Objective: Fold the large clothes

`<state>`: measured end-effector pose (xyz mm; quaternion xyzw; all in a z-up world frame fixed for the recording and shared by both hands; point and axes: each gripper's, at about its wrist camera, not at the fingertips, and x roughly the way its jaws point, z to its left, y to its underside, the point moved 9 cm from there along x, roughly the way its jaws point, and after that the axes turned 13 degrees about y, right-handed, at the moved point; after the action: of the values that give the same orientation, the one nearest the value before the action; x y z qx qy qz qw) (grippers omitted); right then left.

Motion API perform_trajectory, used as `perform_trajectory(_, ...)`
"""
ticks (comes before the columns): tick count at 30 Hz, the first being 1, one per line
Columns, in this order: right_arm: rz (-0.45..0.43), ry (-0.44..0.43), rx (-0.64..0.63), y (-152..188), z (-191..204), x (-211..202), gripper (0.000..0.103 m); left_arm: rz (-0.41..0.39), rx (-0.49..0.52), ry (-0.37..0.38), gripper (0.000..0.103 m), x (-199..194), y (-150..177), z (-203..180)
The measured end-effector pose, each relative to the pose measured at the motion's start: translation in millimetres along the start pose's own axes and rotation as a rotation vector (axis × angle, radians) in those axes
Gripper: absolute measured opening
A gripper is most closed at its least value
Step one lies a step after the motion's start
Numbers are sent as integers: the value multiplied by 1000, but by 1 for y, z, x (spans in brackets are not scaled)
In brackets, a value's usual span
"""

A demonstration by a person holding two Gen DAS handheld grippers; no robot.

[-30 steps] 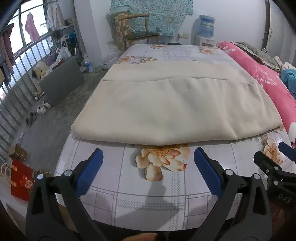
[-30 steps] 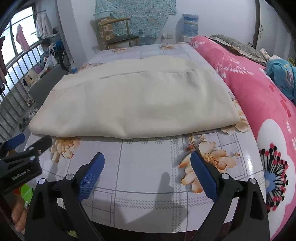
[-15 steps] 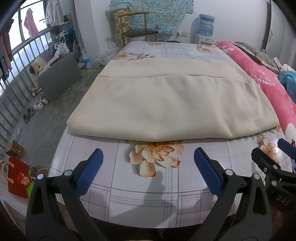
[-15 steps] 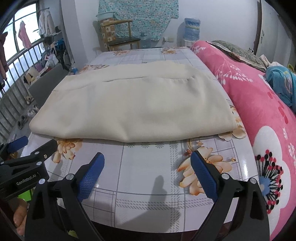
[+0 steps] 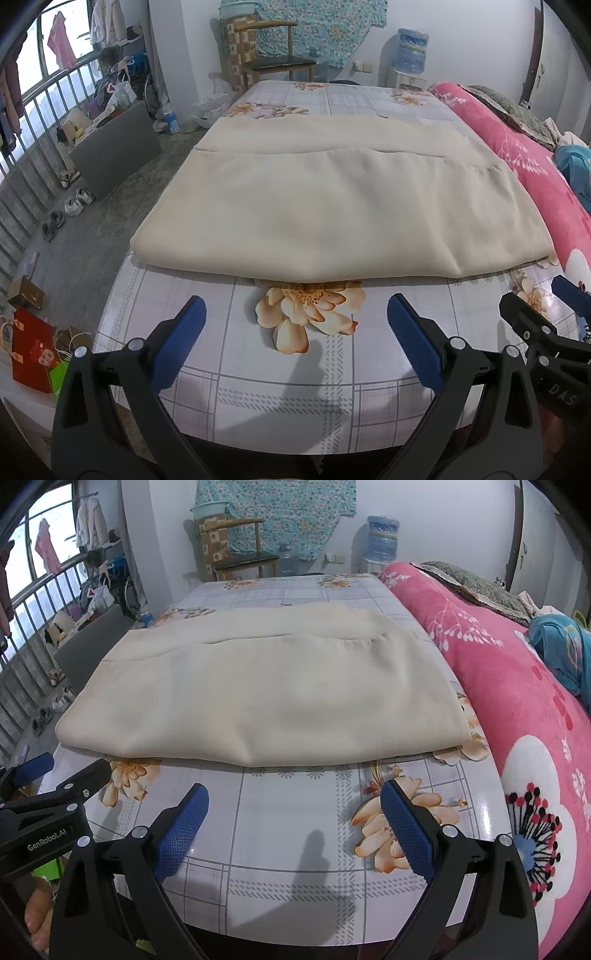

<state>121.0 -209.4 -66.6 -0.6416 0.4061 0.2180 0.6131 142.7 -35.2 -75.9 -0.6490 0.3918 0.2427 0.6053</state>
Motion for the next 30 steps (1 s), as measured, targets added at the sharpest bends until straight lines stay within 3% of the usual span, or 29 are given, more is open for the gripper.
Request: perform_trajectory(30,12,-2,-13,1,6,3,92,-1,3,4,95,-1,-4,-2)
